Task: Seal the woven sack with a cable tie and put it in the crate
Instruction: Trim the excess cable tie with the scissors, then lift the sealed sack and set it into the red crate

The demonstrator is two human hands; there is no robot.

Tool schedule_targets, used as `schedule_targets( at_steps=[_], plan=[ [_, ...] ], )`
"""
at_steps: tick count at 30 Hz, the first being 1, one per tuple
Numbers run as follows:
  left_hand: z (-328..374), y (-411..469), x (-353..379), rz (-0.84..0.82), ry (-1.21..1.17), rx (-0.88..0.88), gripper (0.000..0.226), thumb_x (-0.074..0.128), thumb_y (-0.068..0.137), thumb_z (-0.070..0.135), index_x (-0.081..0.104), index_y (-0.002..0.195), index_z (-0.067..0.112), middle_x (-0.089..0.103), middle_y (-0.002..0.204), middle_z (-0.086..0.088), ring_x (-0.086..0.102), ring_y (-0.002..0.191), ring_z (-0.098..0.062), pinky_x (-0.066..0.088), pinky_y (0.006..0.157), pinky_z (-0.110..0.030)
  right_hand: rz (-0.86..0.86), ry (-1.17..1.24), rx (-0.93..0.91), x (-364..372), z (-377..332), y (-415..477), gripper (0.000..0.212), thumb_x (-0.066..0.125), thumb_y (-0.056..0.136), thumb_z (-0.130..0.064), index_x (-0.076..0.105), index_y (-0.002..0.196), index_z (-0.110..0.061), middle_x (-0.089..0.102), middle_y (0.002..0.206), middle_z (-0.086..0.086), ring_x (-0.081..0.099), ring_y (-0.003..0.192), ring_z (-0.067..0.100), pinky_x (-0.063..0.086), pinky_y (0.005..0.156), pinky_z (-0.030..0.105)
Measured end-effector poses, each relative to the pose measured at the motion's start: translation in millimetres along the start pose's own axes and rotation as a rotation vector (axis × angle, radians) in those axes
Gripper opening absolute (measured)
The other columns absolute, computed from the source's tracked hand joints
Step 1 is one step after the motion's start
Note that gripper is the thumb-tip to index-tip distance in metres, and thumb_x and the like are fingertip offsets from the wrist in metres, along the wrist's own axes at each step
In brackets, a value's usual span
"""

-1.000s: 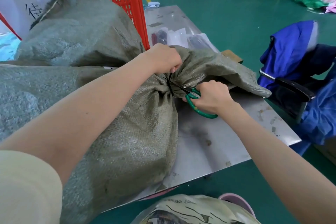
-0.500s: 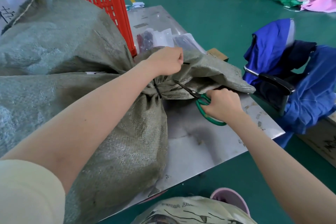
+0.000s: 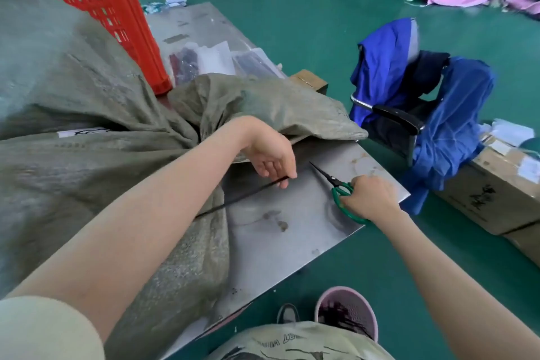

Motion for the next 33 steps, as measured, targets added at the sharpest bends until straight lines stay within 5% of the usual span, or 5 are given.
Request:
schedule_targets(
  at_steps=[4,14,21,27,33],
  plan=[
    [2,34,3,0.283,-0.443,0.042,0.024,0.040,0.098,0.008,0.044,0.074,0.008,0.052,0.070,-0.007,0.049,0.058,-0.013,0.048,0.035,-0.014,-0.055,0.111,0.076,4,-6,10,0.039,0.054,0.080,-0.041,0.033,0.057,-0.018,0.058,0.085,0.010,0.060,0.091,0.032,0.037,0.067,0.029],
    [-12,80,17,0.584,-1.065,0.049,0.034,0.038,0.096,-0.002,0.039,0.064,0.010,0.045,0.067,-0.009,0.048,0.058,-0.017,0.042,0.029,-0.014,-0.075,0.242,0.030,1,-32,21,0.025,0.056,0.084,-0.022,0.047,0.067,-0.006,0.053,0.076,0.012,0.054,0.082,0.032,0.036,0.064,0.029],
    [-5,55,0,0.547,-0.658,0.001,0.038,0.035,0.095,-0.002,0.046,0.132,-0.001,0.050,0.072,-0.005,0.049,0.059,-0.010,0.046,0.054,-0.020,0.051,0.331,-0.103,-16,-63,22,0.023,0.051,0.081,-0.011,0.067,0.096,-0.004,0.069,0.103,0.019,0.060,0.102,0.037,0.047,0.078,0.034],
    [-21,-12,-16,0.458,-0.098,-0.121,0.033,0.046,0.085,-0.005,0.062,0.115,-0.009,0.065,0.077,-0.015,0.057,0.041,-0.010,0.049,0.043,-0.021,-0.423,0.767,-0.102,-8,-143,16,0.005,0.060,0.080,-0.011,0.063,0.078,-0.008,0.063,0.067,0.009,0.063,0.046,0.019,0.057,0.052,0.026],
    [-63,-93,-29,0.665,0.381,-0.372,0.005,0.063,0.077,0.005,0.066,0.081,0.004,0.069,0.085,-0.009,0.064,0.067,-0.022,0.050,0.067,-0.030,-0.811,1.165,-0.144,-1,-232,-16,0.026,0.064,0.057,-0.026,0.062,0.083,-0.020,0.057,0.081,0.003,0.053,0.078,0.018,0.042,0.065,0.029]
  ],
)
Point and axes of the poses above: each hand's wrist, its own y-axis towards the middle knuckle, its own x-axis out of the palm, z = x × y, the point moved 5 cm from there along y, towards the middle knuckle
